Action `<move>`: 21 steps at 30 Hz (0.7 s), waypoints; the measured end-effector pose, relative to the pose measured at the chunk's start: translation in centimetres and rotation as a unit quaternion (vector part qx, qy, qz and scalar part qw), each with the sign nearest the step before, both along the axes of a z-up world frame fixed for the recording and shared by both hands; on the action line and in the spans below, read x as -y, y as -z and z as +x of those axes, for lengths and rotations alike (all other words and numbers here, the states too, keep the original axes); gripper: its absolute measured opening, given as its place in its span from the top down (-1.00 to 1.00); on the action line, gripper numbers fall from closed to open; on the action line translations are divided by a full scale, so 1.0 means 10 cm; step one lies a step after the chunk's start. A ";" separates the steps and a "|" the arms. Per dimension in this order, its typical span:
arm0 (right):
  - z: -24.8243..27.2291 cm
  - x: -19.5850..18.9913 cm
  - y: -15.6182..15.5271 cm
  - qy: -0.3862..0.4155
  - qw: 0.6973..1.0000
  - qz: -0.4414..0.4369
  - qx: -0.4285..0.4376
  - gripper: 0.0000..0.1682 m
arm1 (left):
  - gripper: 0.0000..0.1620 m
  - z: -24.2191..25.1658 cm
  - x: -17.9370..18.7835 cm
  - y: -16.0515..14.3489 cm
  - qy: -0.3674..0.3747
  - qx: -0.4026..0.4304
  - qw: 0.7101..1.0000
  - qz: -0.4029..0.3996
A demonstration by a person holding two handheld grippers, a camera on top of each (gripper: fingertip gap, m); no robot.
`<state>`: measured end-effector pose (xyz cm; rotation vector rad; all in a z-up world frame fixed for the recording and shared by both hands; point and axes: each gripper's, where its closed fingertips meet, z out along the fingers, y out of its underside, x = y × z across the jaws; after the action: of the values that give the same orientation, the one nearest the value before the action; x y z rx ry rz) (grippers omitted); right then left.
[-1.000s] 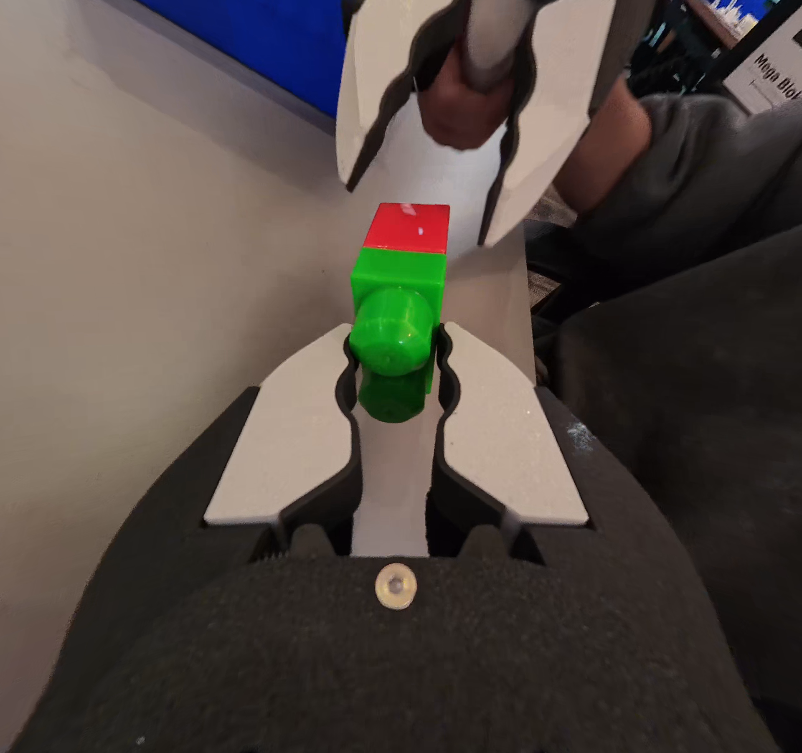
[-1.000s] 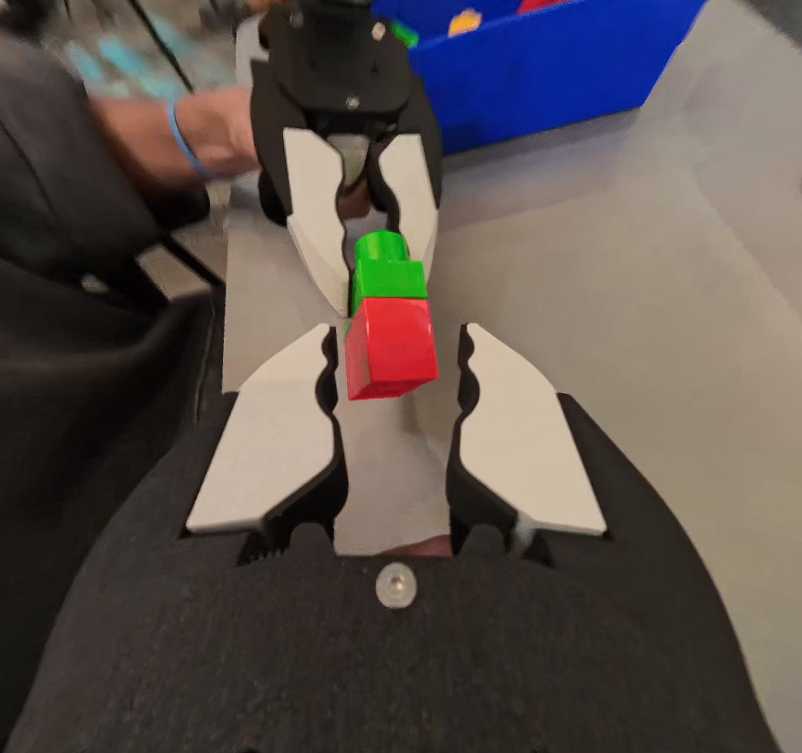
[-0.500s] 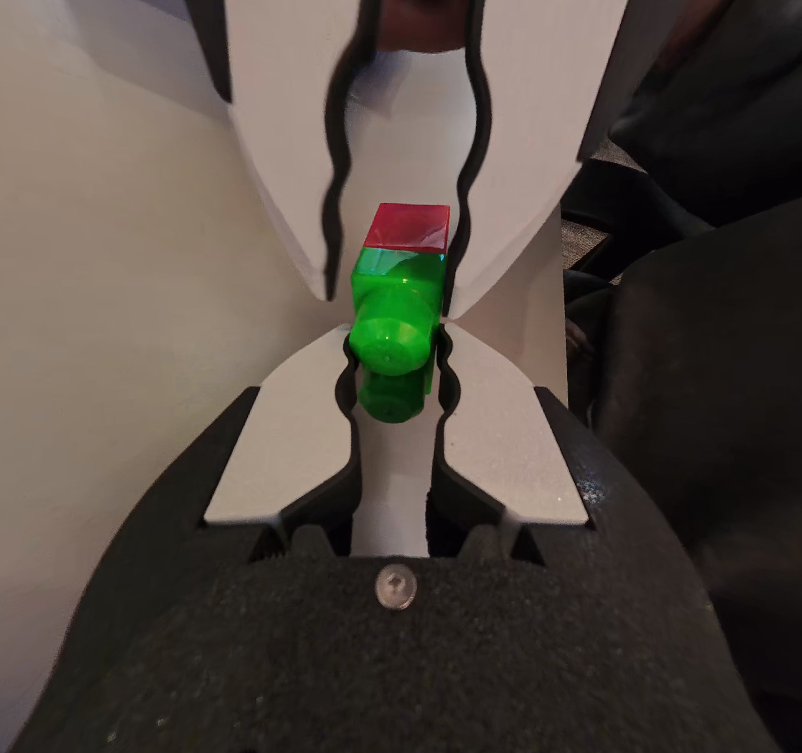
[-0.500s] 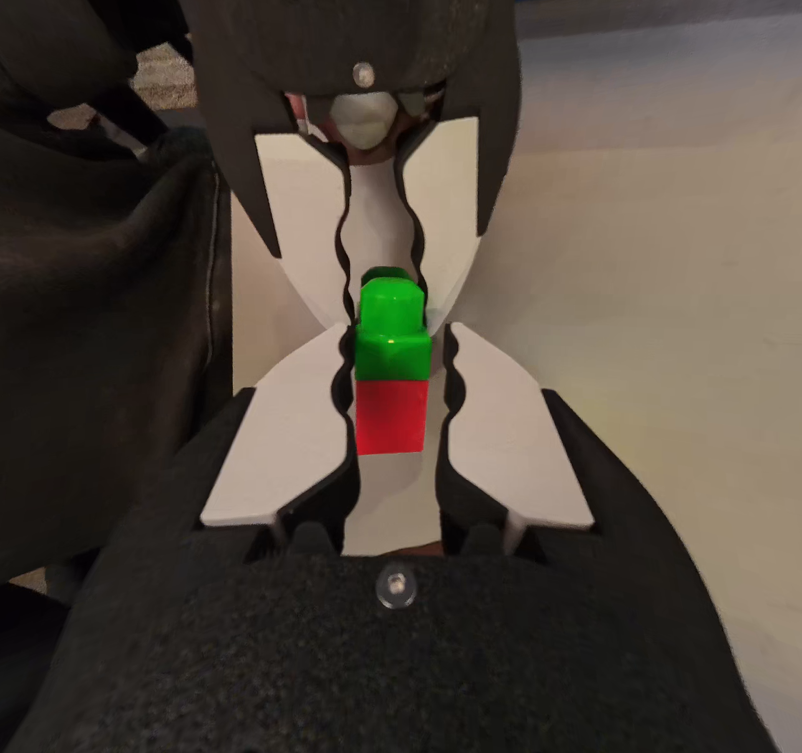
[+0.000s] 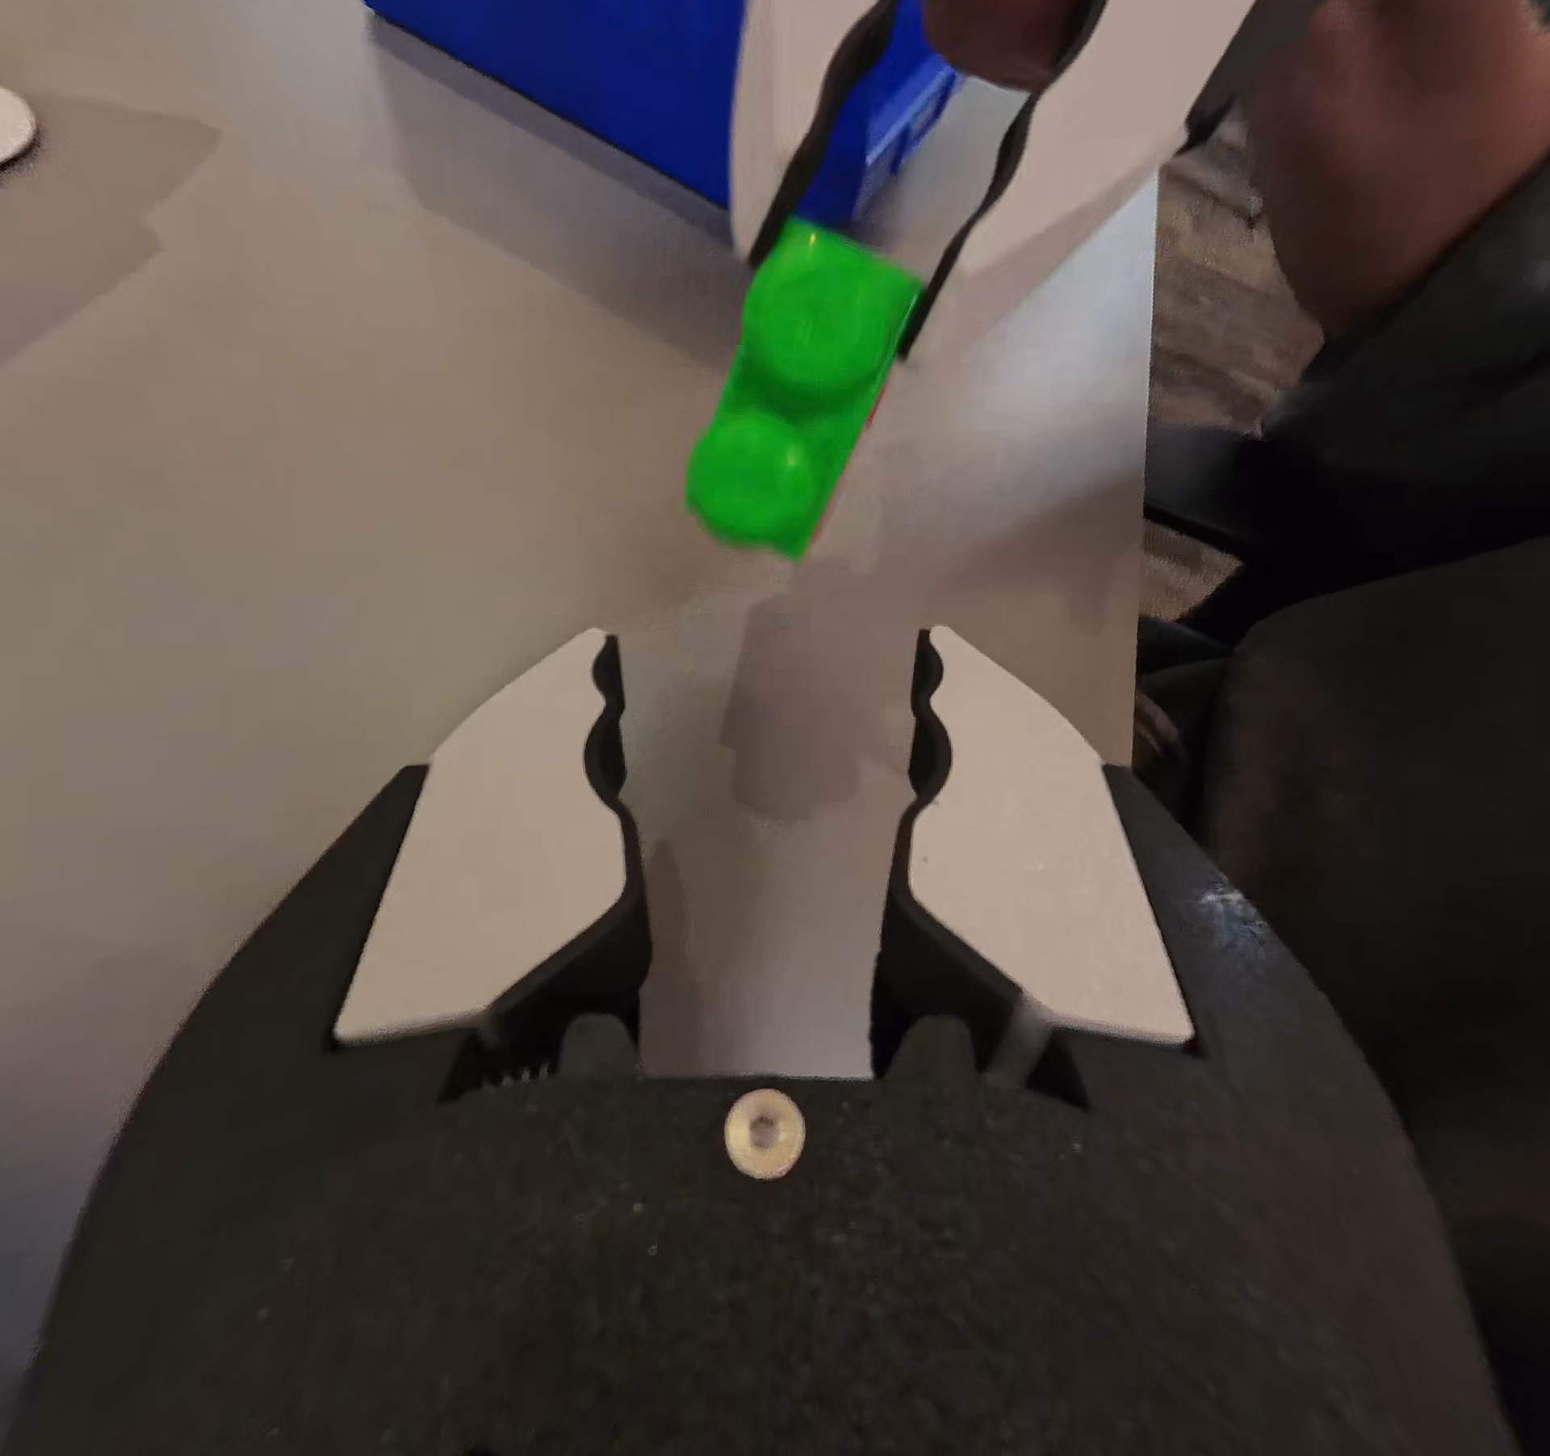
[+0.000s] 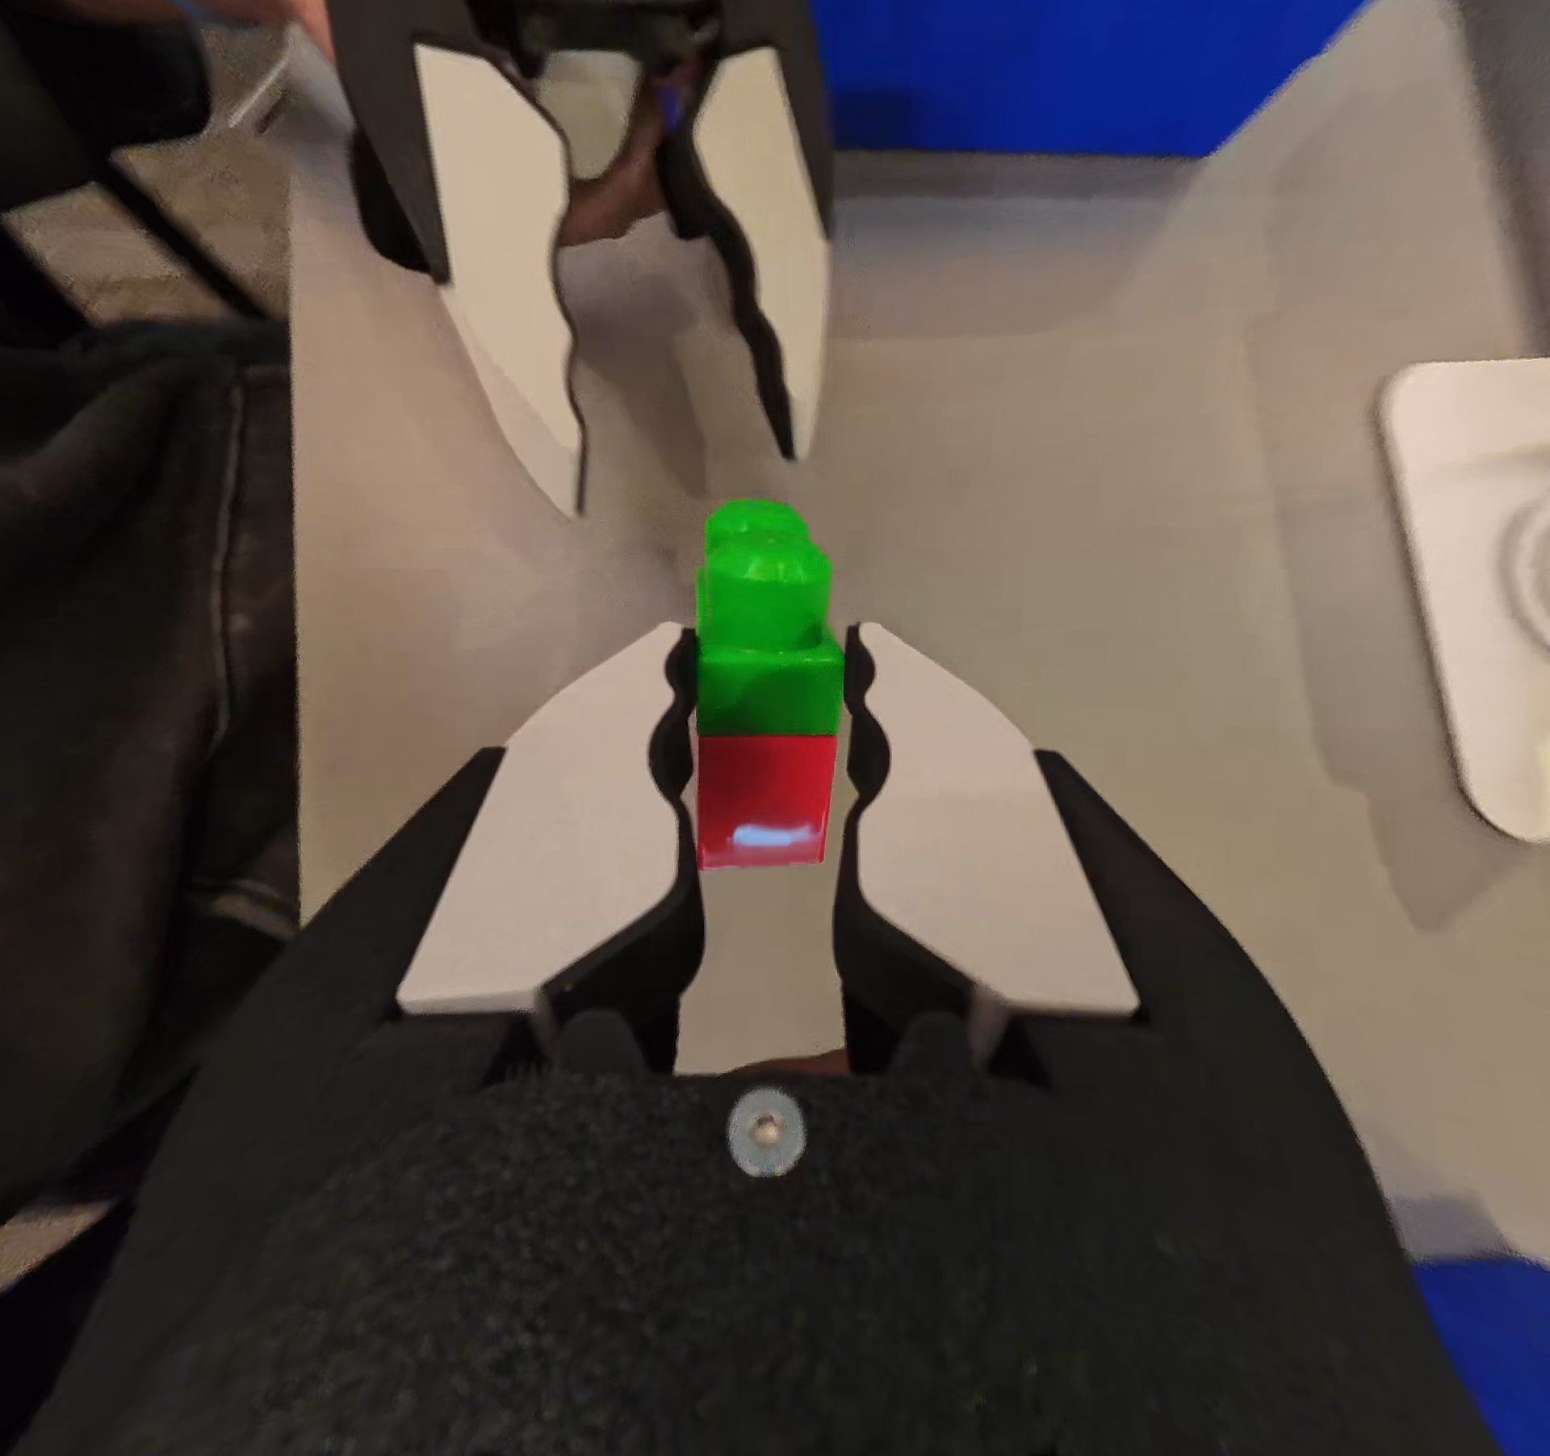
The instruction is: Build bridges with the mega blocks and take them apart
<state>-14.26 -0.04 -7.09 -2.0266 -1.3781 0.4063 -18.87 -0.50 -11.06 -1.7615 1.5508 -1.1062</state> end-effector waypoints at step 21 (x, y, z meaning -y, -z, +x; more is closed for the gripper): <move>2.94 -0.30 -0.04 0.452 0.866 0.150 -0.151 0.60 | 0.02 -0.05 0.11 -0.35 -0.038 0.143 0.983 -0.107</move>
<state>15.11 2.97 -6.68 -1.9795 -0.1904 0.0604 -19.40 -1.56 -7.55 -1.6908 1.2213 -1.4604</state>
